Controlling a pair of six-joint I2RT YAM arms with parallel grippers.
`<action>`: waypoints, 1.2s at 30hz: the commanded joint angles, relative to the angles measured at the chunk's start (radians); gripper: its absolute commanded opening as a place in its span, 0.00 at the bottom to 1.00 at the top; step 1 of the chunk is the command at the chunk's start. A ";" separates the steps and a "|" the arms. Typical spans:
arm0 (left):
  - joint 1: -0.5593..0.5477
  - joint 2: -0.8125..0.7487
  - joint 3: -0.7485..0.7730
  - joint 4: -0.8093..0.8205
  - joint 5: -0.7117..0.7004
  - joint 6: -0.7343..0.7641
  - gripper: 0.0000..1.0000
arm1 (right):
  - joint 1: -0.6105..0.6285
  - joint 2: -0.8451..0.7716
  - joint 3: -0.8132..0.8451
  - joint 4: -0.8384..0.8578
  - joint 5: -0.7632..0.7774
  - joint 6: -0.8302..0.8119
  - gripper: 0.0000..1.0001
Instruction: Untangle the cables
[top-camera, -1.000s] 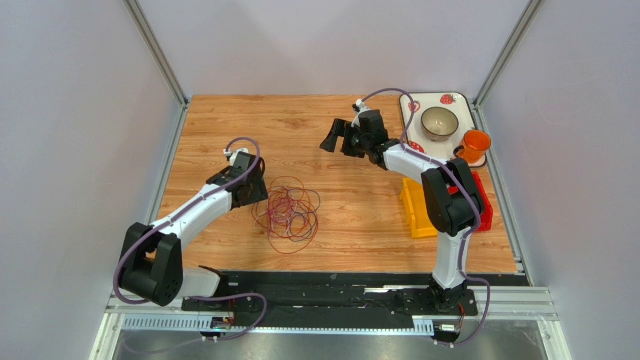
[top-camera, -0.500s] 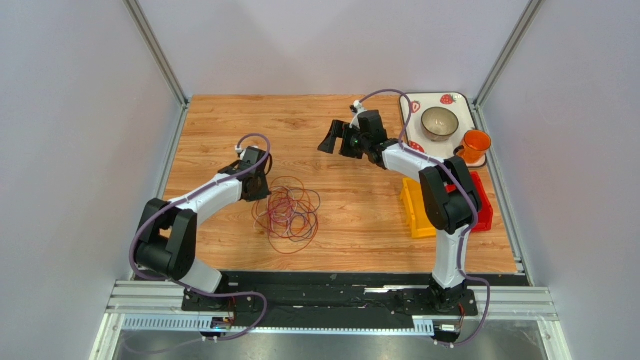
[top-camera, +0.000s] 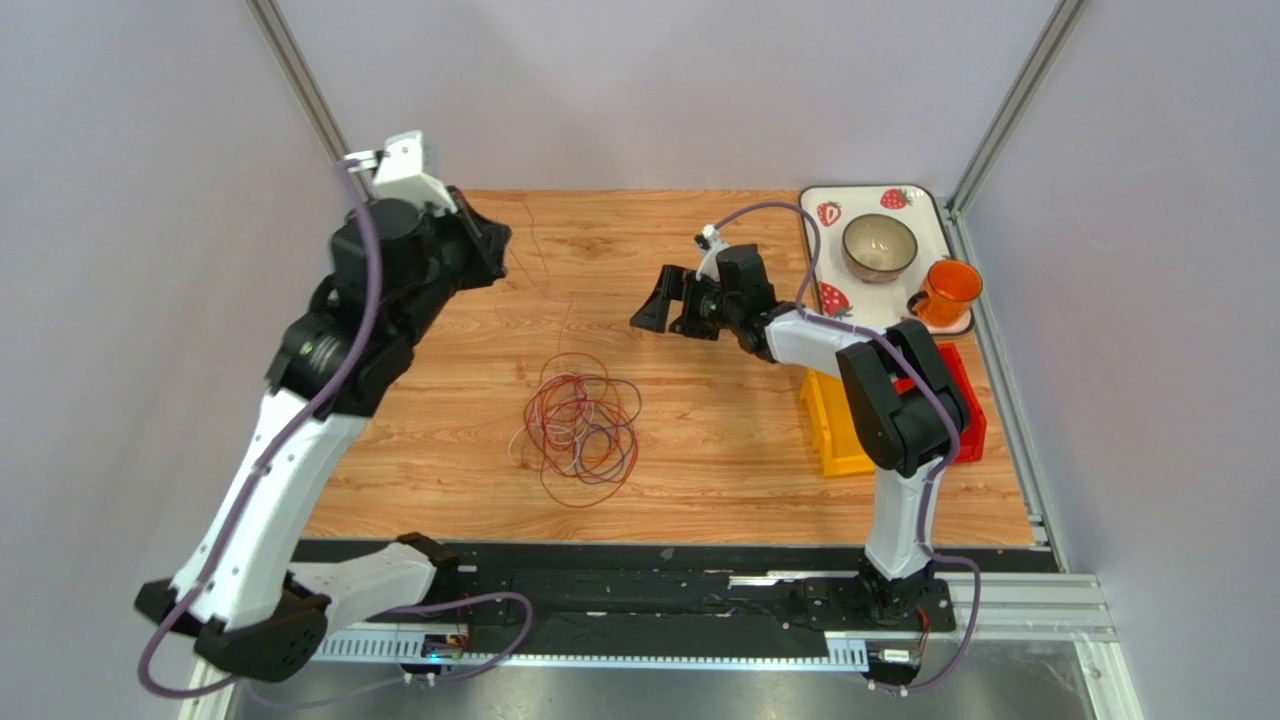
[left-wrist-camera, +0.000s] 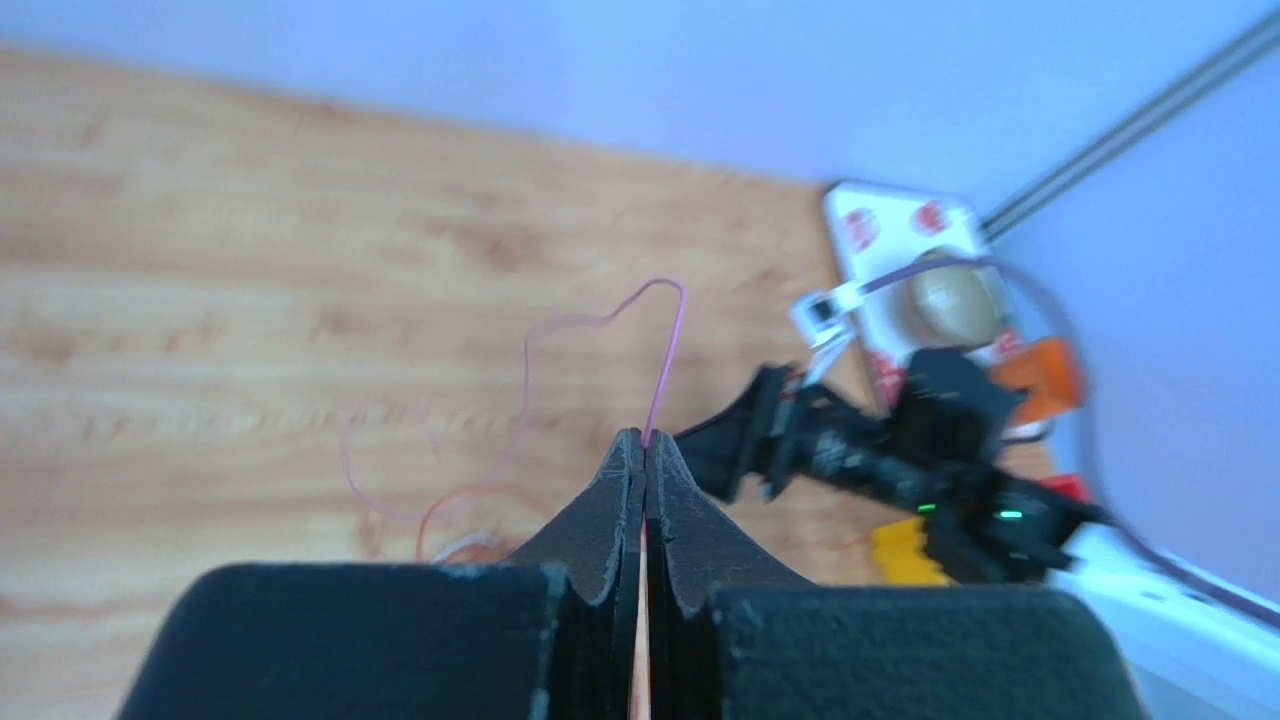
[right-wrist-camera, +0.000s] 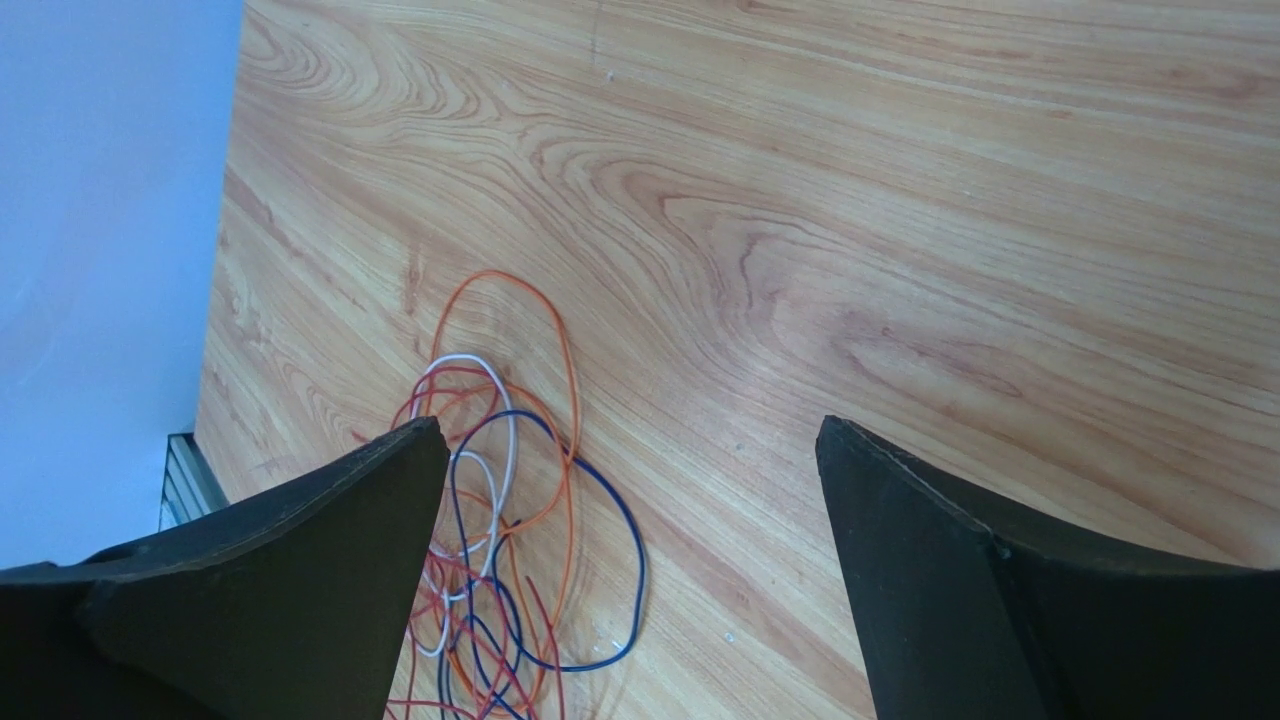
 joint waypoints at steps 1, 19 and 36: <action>-0.048 -0.083 -0.011 -0.035 0.049 0.085 0.00 | 0.009 -0.087 -0.024 0.106 -0.020 0.009 0.98; -0.132 0.123 -0.717 0.469 0.482 -0.089 0.58 | 0.074 -0.604 -0.141 -0.515 0.181 -0.070 0.98; -0.164 -0.245 -0.857 0.188 -0.042 -0.166 0.77 | 0.338 -0.354 0.029 -0.720 0.505 -0.266 1.00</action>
